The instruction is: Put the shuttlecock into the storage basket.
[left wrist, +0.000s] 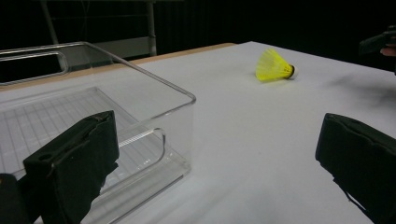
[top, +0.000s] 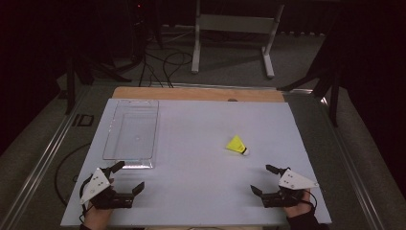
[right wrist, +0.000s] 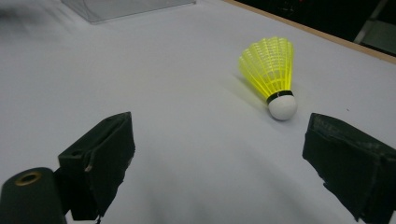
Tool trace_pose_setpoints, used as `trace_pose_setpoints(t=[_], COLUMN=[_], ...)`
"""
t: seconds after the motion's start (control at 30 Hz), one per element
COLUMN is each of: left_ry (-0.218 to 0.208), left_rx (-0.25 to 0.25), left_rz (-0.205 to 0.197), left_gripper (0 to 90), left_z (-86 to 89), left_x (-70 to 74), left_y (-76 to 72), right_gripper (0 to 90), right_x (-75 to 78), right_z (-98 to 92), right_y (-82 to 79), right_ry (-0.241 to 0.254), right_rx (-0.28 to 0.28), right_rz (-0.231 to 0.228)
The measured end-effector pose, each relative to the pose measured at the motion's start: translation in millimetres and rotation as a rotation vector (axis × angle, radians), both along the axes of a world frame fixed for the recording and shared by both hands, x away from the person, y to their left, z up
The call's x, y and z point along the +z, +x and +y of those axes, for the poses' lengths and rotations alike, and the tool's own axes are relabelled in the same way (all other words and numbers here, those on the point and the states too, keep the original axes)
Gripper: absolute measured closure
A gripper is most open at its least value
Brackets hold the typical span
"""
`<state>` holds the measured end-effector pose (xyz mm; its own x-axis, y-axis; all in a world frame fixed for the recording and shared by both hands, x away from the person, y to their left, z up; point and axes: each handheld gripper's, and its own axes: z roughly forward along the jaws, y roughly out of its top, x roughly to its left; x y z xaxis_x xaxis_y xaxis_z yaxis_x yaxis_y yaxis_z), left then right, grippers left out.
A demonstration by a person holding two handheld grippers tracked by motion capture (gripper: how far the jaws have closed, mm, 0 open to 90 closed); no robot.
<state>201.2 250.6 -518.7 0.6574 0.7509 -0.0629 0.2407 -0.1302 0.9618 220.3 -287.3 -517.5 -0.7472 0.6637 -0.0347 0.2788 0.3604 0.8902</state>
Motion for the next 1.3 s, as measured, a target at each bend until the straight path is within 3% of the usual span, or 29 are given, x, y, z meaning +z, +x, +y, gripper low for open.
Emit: trace_pose_setpoints(t=[0.37, 0.73, 0.83, 1.07, 1.2, 1.3], left_ry=[0.013, 0.015, 0.017, 0.018, 0.019, 0.020], left_rx=[-0.019, -0.024, -0.024, -0.025, -0.025, -0.026], left_rz=[-0.007, -0.005, -0.005, -0.004, -0.004, -0.004], left_gripper=[0.5, 0.5, 0.5, 0.5, 0.5, 0.5], left_z=[-2.4, -2.7, -2.8, -3.3, -3.4, -3.5], left_x=[0.5, 0.8, 0.8, 0.9, 0.9, 0.9], left_y=[-0.8, -0.8, -0.8, -0.8, -0.7, -0.7], right_gripper=[9.2, 8.2, 8.1, 8.1, 7.8, 7.6], right_x=[5.2, 16.0, 18.9, 31.3, 41.0, 47.3], right_z=[-0.4, -5.1, -3.7, -3.9, -5.9, -8.9], right_y=[-2.5, -4.4, -6.4, -11.3, -10.0, -7.1], right_ry=[-0.017, 0.030, 0.010, 0.025, 0.018, 0.031], right_rx=[-0.012, -0.022, -0.032, -0.040, -0.089, -0.095], right_rz=[-0.005, 0.001, -0.018, -0.045, -0.031, -0.007])
